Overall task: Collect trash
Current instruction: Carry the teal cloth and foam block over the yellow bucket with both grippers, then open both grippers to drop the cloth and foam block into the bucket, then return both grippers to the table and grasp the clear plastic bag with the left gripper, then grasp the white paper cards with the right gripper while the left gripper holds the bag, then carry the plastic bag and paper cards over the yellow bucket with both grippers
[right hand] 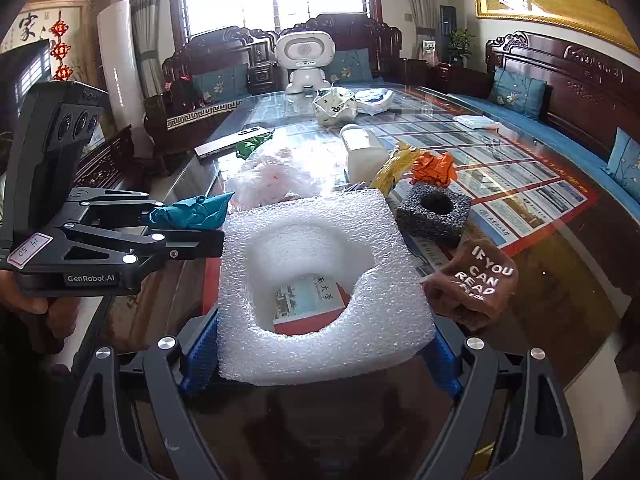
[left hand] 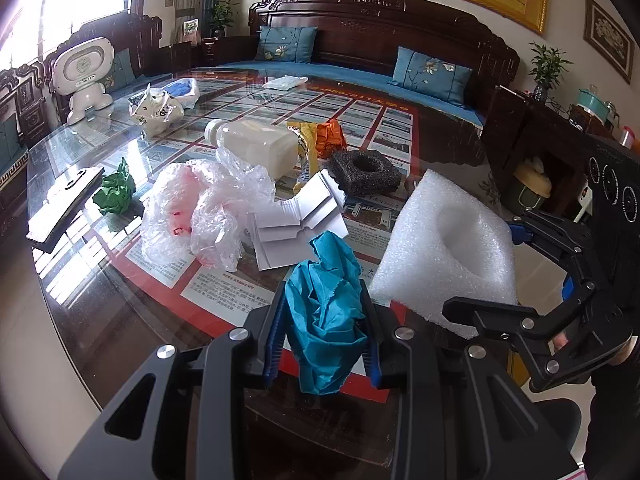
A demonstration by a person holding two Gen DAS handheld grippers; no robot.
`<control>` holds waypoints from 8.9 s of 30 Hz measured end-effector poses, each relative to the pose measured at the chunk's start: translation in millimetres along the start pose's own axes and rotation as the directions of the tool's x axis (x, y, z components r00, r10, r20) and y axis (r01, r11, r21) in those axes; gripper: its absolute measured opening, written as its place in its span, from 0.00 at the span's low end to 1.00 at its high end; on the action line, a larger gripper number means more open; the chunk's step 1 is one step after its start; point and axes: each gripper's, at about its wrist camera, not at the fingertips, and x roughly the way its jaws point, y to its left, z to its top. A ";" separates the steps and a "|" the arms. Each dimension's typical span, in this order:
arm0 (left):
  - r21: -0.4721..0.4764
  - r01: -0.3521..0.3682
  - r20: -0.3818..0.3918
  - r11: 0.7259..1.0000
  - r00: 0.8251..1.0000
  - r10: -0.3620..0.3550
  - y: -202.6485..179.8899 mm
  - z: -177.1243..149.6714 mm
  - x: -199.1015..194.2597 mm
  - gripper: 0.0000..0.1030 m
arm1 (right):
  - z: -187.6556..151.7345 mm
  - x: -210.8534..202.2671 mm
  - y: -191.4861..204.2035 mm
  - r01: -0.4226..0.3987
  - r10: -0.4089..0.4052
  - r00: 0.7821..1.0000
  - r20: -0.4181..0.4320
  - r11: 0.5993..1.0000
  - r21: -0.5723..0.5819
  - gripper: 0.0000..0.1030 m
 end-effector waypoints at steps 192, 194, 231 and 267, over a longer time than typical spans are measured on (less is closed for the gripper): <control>-0.109 0.031 0.044 0.994 0.999 -0.027 113.4 60.9 36.6 0.23 | 43.9 29.1 56.6 0.136 -0.153 0.986 0.072 0.970 0.203 0.92; -0.110 0.038 0.068 0.993 0.997 -0.031 116.4 60.1 24.0 0.23 | 44.6 31.1 55.8 0.133 -0.151 0.986 0.069 0.967 0.218 0.92; -0.067 0.050 0.125 0.997 0.991 -0.041 118.6 43.6 -18.0 0.24 | 62.3 91.3 17.9 0.062 -0.050 0.998 -0.038 0.884 0.463 0.07; 0.386 0.481 -0.270 0.787 0.875 -0.402 -272.8 21.2 59.6 0.25 | -158.8 -199.5 -90.4 0.542 -0.498 0.834 -0.236 0.663 0.517 0.07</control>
